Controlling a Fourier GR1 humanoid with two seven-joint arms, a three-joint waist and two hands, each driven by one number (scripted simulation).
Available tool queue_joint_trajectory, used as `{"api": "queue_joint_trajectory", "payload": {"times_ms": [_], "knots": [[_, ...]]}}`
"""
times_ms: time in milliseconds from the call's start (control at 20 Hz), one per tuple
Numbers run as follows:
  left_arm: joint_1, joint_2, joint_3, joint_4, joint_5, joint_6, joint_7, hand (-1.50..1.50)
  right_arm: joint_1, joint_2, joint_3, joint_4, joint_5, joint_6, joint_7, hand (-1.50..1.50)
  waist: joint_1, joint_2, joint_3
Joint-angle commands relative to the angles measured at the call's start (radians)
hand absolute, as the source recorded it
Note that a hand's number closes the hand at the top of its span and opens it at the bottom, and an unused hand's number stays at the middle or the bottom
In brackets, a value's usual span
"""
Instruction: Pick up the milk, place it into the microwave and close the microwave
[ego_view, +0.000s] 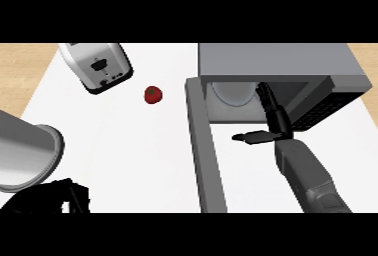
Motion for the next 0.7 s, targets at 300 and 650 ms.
{"api": "queue_joint_trajectory", "payload": {"times_ms": [300,650], "knots": [[-0.127,-0.003,-0.240,0.095,-0.223,0.151,-0.019,1.50,0.303,-0.035,0.056,-0.273,-0.030,0.100,0.006,-1.50,-0.026,-0.007,-0.002],[-0.323,0.000,-0.283,0.269,-0.294,0.152,-0.040,1.50,0.559,-0.104,0.091,-0.524,-0.057,0.200,0.035,-1.50,-0.040,-0.006,-0.002]]}}
